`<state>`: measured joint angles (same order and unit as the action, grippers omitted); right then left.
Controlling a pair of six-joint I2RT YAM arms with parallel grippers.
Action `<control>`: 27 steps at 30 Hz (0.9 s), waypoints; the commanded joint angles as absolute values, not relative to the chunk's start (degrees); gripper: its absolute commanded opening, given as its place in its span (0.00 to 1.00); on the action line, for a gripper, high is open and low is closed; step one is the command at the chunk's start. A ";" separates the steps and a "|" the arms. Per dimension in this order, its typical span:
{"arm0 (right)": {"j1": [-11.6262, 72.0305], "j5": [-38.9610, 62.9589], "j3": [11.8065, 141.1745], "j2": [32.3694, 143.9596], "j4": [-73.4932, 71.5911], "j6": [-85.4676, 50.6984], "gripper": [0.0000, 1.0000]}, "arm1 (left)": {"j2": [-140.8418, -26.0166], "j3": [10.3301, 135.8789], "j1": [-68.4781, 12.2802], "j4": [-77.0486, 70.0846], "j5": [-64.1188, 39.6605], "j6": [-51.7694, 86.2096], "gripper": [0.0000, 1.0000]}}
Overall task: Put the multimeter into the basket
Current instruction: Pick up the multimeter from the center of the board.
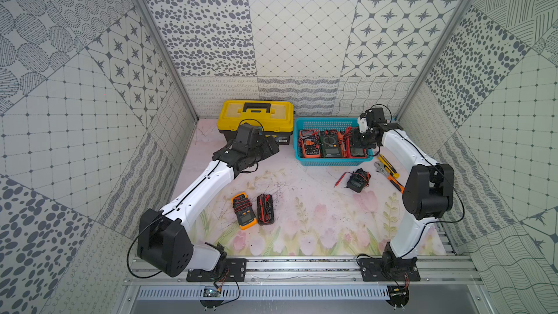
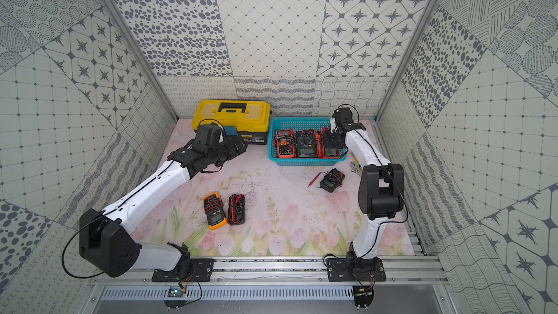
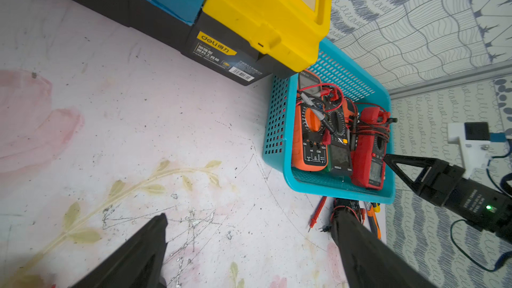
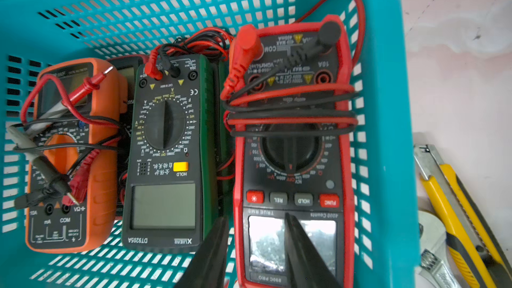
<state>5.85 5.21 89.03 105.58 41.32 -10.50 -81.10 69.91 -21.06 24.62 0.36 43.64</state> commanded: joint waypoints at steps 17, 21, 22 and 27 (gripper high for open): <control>16.17 -15.12 56.37 73.64 41.08 -36.66 0.98 | -81.03 65.14 -19.65 26.01 3.01 39.68 0.99; 17.41 -12.96 54.20 76.51 38.91 -38.04 0.98 | -81.21 64.89 -19.53 23.95 2.52 39.58 0.99; 17.78 -12.55 54.22 77.41 38.48 -38.11 0.98 | -81.20 64.86 -19.48 23.84 2.35 39.56 0.99; 19.13 -15.11 54.51 82.81 37.88 -39.25 0.98 | -81.23 64.61 -19.29 23.57 1.94 39.74 0.99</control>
<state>18.61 -12.95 54.48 80.82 39.92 -36.99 -80.95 64.84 -19.66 26.00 2.09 41.32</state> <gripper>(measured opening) 0.981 0.990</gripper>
